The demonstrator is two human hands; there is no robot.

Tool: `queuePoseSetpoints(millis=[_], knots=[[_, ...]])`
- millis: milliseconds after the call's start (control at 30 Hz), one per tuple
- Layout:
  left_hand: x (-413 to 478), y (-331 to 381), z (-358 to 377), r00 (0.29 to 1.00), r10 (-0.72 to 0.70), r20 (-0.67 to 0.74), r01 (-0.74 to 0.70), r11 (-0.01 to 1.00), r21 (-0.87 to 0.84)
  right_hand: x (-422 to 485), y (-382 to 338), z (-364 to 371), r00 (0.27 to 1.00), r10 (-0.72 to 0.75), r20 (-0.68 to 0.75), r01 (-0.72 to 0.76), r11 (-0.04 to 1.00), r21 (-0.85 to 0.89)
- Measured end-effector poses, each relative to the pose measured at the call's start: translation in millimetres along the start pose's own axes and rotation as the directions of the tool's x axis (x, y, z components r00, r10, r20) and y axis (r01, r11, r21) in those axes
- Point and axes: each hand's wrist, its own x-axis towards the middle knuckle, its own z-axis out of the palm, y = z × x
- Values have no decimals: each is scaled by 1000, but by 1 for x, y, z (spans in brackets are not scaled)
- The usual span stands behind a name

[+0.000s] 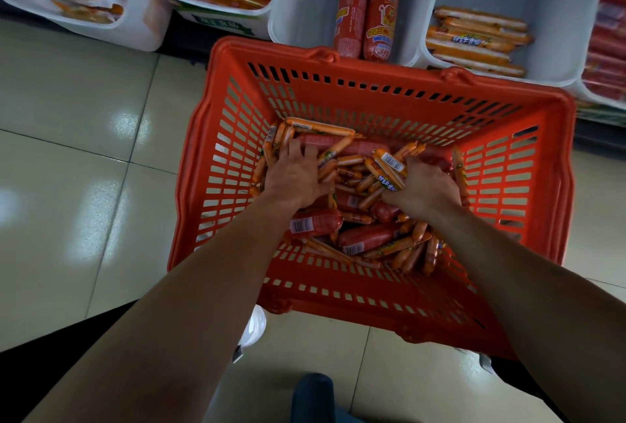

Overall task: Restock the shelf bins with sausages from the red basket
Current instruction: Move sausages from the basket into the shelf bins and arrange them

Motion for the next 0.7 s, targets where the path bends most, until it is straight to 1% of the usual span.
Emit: queuePoseSetpoints(millis=[67, 167, 300, 400, 500, 567, 633, 700], knots=[[-1, 0, 4, 999, -20, 28, 21, 999, -39, -1, 1, 2, 1000, -11, -6, 11, 1000, 10], [-7, 4, 12, 996, -32, 82, 50, 972, -228, -1, 2, 3, 999, -27, -27, 27, 1000, 3], [-9, 6, 10, 998, 12, 57, 6, 955, -296, -1, 2, 4, 999, -37, -10, 37, 999, -15], [-9, 6, 6, 997, 34, 64, -10, 942, -336, 1, -2, -4, 996, -14, 90, 14, 1000, -3], [-13, 6, -4, 998, 52, 30, -37, 925, -378, 1, -9, -16, 967, -21, 253, 46, 995, -92], [-15, 4, -14, 997, 71, -15, -71, 911, -407, 1, -12, -20, 932, -22, 363, 77, 987, -139], [-19, 2, -28, 997, 52, -55, -70, 910, -408, -3, -14, -24, 911, -17, 412, 100, 979, -179], [-25, 4, -43, 997, 17, -75, -45, 921, -387, -10, -14, -30, 910, -21, 414, 127, 965, -230]])
